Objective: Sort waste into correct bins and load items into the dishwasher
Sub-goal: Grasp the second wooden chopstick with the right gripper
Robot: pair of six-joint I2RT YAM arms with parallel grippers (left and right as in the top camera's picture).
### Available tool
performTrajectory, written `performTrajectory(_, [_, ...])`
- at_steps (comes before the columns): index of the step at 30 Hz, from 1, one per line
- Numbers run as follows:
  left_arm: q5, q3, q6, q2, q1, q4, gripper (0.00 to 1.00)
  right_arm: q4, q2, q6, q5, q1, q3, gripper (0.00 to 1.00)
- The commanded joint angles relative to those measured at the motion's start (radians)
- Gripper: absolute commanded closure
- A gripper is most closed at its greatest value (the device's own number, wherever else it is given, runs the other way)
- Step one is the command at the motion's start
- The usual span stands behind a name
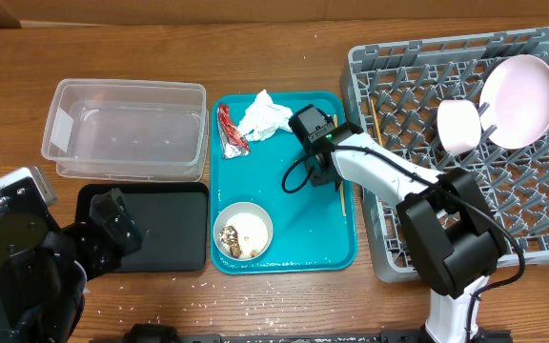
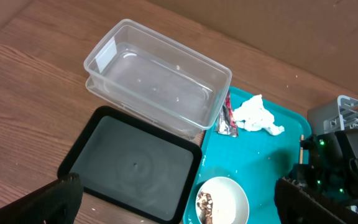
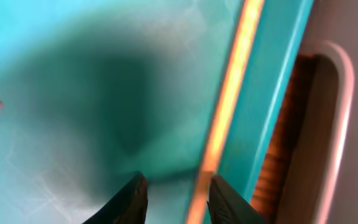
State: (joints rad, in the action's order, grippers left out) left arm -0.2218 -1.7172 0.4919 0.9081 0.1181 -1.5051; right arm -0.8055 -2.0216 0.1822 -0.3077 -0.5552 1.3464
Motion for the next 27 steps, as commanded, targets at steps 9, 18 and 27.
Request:
performTrajectory(9, [-0.017,-0.002,0.003,0.001,0.007,-0.002,0.0,0.02,-0.001,-0.007,0.101,0.013,-0.006,0.67])
performTrajectory(18, [-0.018,-0.002,0.003,0.001,0.007,-0.002,0.0,0.011,-0.016,-0.007,0.142,0.013,-0.006,0.76])
performTrajectory(27, [-0.018,-0.002,0.003,0.001,0.007,-0.002,0.0,-0.069,0.02,-0.004,0.208,0.01,0.035,0.96])
